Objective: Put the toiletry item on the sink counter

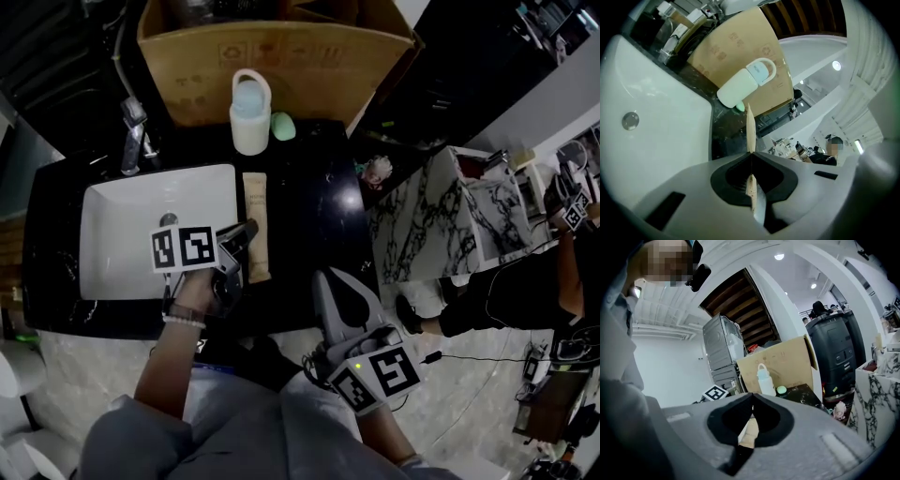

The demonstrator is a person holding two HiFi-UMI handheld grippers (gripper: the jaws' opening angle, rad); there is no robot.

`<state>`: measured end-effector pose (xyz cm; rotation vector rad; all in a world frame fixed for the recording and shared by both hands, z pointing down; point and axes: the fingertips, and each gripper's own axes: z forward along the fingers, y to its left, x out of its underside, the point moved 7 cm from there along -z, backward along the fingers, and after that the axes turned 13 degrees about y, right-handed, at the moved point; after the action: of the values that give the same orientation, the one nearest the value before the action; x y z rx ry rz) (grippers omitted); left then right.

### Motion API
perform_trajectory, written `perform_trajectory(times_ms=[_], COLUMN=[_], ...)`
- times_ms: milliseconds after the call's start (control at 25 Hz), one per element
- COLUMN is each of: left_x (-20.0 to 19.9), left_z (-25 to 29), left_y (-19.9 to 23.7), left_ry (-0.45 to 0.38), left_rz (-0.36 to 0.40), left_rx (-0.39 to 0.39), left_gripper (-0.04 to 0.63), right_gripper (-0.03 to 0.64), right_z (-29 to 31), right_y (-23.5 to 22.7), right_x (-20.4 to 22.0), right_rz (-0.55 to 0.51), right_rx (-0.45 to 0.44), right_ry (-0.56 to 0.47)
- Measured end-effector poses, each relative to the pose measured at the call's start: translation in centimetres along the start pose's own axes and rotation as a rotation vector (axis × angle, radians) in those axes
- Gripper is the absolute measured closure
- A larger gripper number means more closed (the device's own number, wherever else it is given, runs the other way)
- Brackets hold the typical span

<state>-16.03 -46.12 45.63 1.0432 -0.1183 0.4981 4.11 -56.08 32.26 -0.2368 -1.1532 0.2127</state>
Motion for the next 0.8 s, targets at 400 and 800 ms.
perform_trajectory(times_ms=[400, 800], left_x=[-0.1, 0.1], left_z=[1.9, 1.9], left_y=[0.5, 0.0], left_ry=[0.075, 0.12], left_rz=[-0.024, 0.066], left_rx=[-0.129, -0.164], left_gripper=[0.586, 0.463], right_gripper=[0.618, 0.618], right_z=[-0.3, -0.4], right_y=[-1.0, -0.9], right_x=[0.2, 0.0], right_rz=[0.007, -0.001], right_rx=[-0.043, -0.063], right_ry=[0.011, 0.003])
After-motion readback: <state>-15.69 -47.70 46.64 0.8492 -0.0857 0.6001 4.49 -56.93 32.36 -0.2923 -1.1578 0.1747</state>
